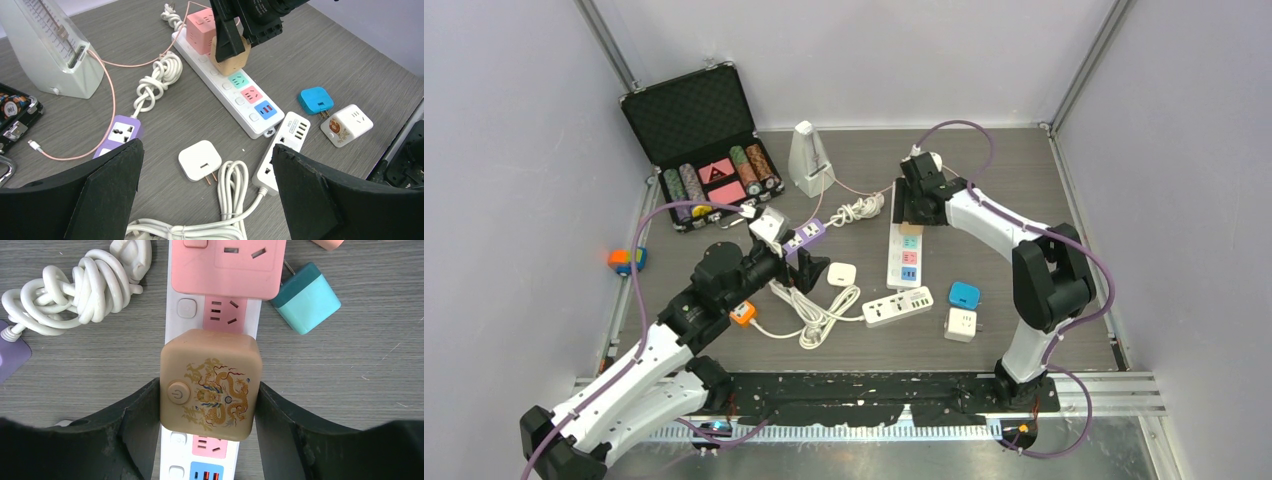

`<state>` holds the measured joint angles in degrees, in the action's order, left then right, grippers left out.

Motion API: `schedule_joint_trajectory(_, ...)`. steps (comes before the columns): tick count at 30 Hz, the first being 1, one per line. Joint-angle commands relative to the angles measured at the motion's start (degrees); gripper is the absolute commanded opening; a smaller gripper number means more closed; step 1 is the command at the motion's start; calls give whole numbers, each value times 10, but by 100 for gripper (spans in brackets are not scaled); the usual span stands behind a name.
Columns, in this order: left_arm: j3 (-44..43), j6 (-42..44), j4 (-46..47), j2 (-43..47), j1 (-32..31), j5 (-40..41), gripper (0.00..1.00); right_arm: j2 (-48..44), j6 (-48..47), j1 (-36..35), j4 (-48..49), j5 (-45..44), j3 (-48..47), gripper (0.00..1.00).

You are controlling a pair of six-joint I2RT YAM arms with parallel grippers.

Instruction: Insert the plug

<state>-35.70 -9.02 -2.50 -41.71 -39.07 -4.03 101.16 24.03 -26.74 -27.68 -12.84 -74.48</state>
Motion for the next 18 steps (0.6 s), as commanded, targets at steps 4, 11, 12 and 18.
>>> schedule_joint_trajectory(4,-3,1,6,-3,-3,8,100,13,-12,8,-12,8,-19,5)
schedule_joint_trajectory(11,-3,1,6,-4,-3,8,100,47,-11,13,-11,0,1,5)
schedule_joint_trajectory(12,-1,1,8,-4,-3,7,100,51,-9,13,-4,1,5,5)
schedule_joint_trajectory(18,2,-4,10,-9,-3,4,100,61,12,13,39,12,73,6)
